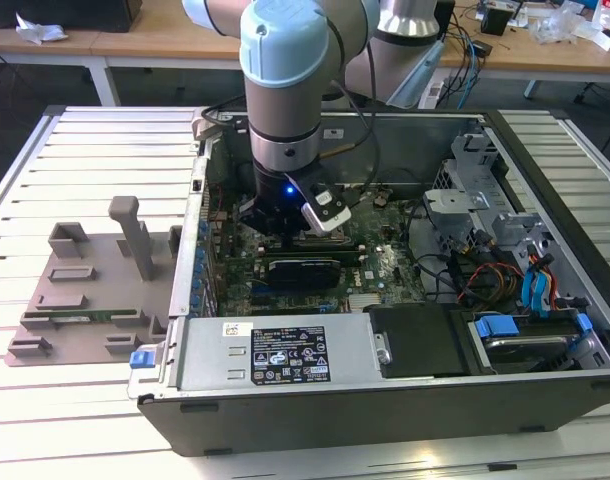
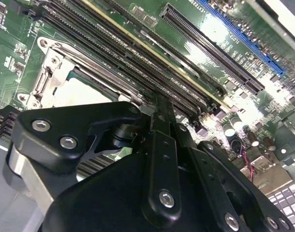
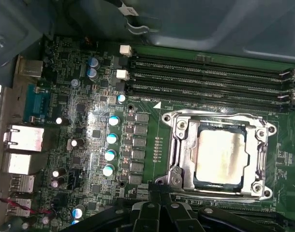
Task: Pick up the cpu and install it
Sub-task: 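Install the second cpu locking lever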
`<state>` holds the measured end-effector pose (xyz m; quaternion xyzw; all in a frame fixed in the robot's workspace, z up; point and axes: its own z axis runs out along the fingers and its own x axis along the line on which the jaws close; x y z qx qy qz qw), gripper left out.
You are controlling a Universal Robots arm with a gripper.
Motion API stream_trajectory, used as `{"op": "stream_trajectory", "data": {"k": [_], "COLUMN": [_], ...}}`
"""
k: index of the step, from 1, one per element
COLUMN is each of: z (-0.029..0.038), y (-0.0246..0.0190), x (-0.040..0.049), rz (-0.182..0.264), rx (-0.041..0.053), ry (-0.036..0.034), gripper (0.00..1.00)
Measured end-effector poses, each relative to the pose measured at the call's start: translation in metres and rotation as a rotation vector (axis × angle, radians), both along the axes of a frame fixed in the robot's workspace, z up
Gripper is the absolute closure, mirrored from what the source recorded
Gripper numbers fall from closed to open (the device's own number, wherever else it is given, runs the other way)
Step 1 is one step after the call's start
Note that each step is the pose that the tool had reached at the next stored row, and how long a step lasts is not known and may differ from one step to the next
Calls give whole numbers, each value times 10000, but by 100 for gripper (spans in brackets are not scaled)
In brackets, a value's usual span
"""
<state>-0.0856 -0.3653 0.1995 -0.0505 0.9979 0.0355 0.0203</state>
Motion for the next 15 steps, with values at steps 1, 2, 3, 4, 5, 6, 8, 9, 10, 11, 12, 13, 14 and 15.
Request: {"op": "stream_trajectory", "data": {"k": [1,2,3,4,5,6,8,9,10,11,12,13,14,15], "z": [1,6,9,7,6,5,5,6,19,59,121,155,163,163], "y": [-1,1,10,24,32,37,40,41,42,41,41,43,48,61], "x": [-1,-3,-4,-3,-3,-2,-2,-3,-3,-3,-2,9,32,80], "rz": [11,22,32,47,59,70,97,126,140,142,142,142,143,143], "rx": [-1,-4,-10,-1,1,2,-1,-3,2,-12,-47,-100,-156,-270], "ry": [-6,-15,-13,-13,-15,-17,-15,-14,-18,-19,-18,-17,-10,17], "gripper": [89,89,89,89,89,89,89,89,89,89,89,89,89,89]}}
